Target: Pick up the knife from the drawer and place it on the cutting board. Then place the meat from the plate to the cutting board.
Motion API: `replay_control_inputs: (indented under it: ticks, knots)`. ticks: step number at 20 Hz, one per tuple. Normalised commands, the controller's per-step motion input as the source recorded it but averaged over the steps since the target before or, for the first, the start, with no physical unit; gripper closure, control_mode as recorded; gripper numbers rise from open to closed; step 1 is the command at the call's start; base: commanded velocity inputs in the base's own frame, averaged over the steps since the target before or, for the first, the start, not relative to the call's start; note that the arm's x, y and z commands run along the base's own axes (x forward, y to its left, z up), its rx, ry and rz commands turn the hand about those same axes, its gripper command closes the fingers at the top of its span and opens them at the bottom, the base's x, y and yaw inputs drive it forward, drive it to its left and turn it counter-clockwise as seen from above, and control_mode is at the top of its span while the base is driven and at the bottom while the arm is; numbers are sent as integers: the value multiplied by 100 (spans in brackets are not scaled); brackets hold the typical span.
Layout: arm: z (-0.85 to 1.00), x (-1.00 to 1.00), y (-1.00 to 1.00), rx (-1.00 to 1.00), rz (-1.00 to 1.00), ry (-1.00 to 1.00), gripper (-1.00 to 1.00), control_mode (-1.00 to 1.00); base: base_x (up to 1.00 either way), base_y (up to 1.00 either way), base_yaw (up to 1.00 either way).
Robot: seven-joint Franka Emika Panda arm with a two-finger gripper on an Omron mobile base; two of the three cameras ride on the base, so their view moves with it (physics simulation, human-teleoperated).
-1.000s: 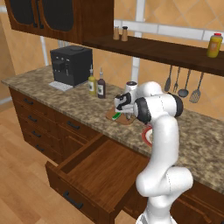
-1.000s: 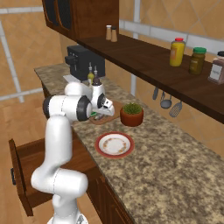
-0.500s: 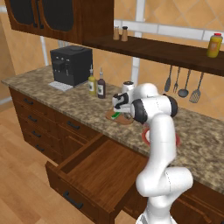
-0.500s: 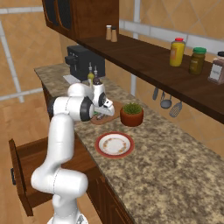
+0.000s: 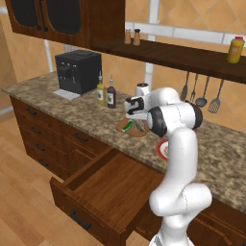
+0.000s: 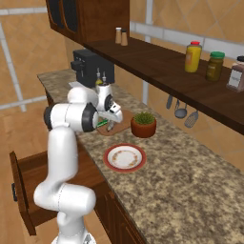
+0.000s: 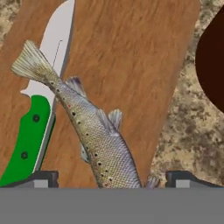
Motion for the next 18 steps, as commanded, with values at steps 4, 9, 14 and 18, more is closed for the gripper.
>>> replay_control_inputs:
  ticks: [4,9,14,18]
  knots:
    - [36,-95,13,0,-9,-5,-100,-100,0,0,0]
    - [28,-100,17,0,-7,-4,-100,-100,0,0,0]
    - [35,-100,17,0,-6,-5,-100,-100,0,0,0]
    - [62,-100,5,0,-5,-7,-100,-100,0,0,0]
